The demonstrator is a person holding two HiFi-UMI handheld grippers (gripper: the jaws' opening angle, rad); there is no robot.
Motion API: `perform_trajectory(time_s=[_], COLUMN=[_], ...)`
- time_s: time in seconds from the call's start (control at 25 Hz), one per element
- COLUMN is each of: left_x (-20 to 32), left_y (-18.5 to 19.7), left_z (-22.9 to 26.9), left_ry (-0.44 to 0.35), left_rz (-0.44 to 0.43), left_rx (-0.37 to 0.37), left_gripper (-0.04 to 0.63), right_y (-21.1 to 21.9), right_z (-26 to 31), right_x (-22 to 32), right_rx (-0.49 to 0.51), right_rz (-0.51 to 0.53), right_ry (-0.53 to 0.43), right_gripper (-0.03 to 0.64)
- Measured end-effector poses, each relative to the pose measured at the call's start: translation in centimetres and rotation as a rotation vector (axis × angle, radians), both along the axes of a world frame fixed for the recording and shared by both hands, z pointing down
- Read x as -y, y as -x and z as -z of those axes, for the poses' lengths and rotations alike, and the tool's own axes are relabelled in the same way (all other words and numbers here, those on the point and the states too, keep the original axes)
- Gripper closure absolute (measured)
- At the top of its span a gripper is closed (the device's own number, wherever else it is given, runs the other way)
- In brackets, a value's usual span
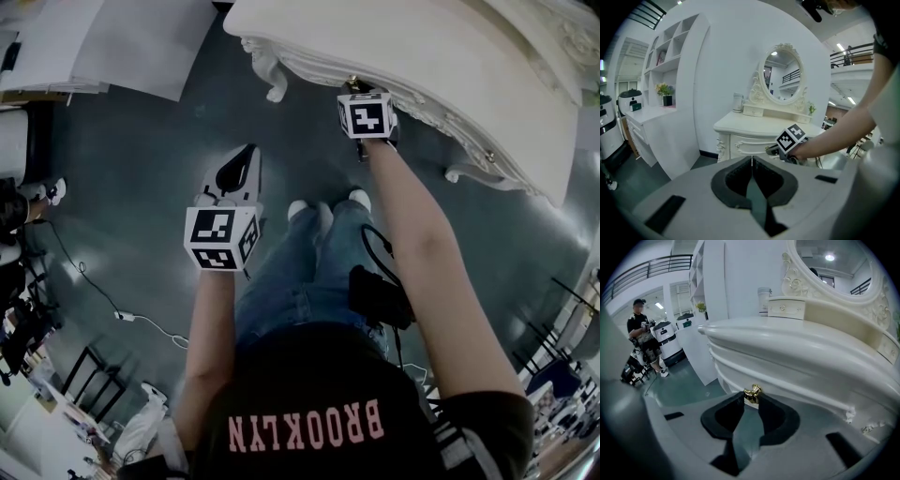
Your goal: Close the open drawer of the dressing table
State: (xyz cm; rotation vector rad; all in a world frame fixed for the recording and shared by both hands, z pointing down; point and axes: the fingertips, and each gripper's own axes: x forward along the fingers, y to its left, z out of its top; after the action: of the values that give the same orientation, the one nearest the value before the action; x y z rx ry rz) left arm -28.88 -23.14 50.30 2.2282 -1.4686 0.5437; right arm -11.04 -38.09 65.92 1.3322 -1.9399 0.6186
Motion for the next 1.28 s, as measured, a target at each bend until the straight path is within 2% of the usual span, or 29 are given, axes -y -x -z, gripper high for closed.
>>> perform_trajectory(time_s=[0.52, 0.96, 1.16, 1.28], left_x=[-0.2, -1.6, -2.1, -2.5], left_y=[1.1, 2.3, 2.5, 2.5], left_z=[0.5, 0.9, 1.0, 1.2], left_ry=[-0.013, -0.017, -0.026, -0.028], left_rz=[0.010, 0.022, 0.006, -0.008], left_rx=[0.021, 0.019, 0.017, 0.014], left_gripper=[0.589, 0.589, 0.589, 0.589], right_y=[0.5, 0.4, -0.9, -1.1], right_z=[0.3, 0.6, 0.2, 0.3], right_x=[1.2, 1.1, 0.4, -0.5], right_rx=[-0.001, 0.010, 0.006, 0.002], right_rz=[0.016, -0.091, -0.168, -0.158], right_ry=[-0.002, 0.000, 0.029, 0.034], right_gripper=[0.531, 0.523, 0.486, 0.451])
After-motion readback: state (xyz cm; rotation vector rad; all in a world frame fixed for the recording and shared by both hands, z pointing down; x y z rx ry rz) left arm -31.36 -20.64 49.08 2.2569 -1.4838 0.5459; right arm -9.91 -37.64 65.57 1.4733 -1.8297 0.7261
